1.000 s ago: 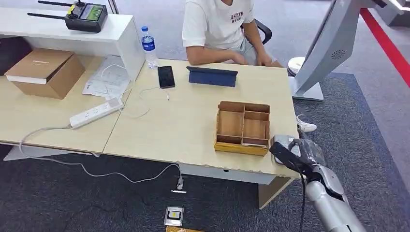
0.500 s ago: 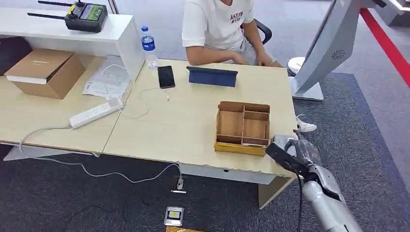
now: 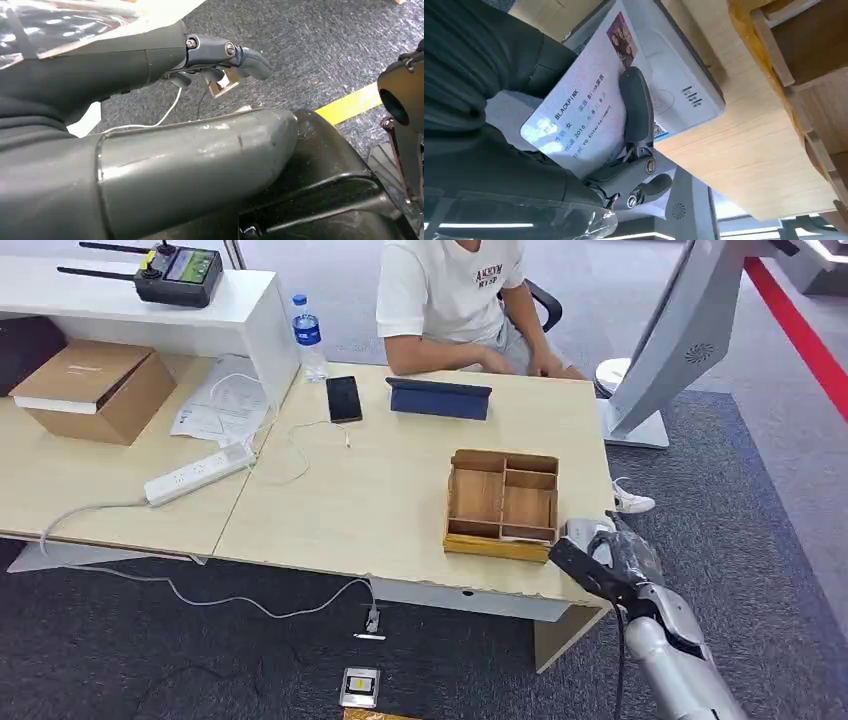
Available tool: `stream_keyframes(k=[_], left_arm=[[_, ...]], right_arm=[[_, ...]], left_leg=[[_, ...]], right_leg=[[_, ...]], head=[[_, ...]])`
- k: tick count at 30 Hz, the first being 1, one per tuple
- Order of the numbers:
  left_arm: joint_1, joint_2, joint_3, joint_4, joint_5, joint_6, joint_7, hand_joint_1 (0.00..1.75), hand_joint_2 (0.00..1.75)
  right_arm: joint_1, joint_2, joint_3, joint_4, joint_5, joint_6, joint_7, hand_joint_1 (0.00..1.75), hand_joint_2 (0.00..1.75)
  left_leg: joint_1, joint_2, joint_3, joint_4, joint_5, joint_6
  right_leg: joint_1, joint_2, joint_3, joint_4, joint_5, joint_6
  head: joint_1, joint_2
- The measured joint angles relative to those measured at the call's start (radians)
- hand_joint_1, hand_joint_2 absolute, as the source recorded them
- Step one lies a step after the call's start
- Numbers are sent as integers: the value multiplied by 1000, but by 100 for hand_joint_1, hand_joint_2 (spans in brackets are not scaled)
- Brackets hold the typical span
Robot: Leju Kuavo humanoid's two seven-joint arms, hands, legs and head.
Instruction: Pass the card to the sensor for recognition and then transmit it.
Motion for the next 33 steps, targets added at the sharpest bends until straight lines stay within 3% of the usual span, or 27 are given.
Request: stream_keyframes(k=[9,14,21,26,33], left_arm=[[0,0,0,0,8,1,-12,0,0],[0,2,1,0,11,7,-30,0,0],[0,2,1,0,13,12,-44,0,0],[0,2,1,0,13,14,-48,0,0],[0,3,0,0,-1,35,-48,0,0]], right_arm=[[-90,2,-26,-23,-5,-26,-19,175,175],[-271,-29,-65,-58,-15,-7,-23,175,175],[-487,-40,-91,-53,-2,-37,-63,175,175],[-550,-36,-92,-39,2,-45,-81,175,175],[-638,9,-87,13,18,-44,-95,175,175]], left_leg=[[-1,0,0,0,0,0],[-1,0,-1,0,1,0],[-1,0,-1,0,1,0],[-1,0,-2,0,1,0],[0,-2,-2,0,1,0]], right_leg=[[-1,0,0,0,1,0],[-1,0,-1,0,1,1],[-1,0,-2,0,1,0],[-1,0,-2,1,1,0],[0,0,-2,1,1,0]], head=[[0,0],[0,0],[0,0],[0,0],[0,0]])
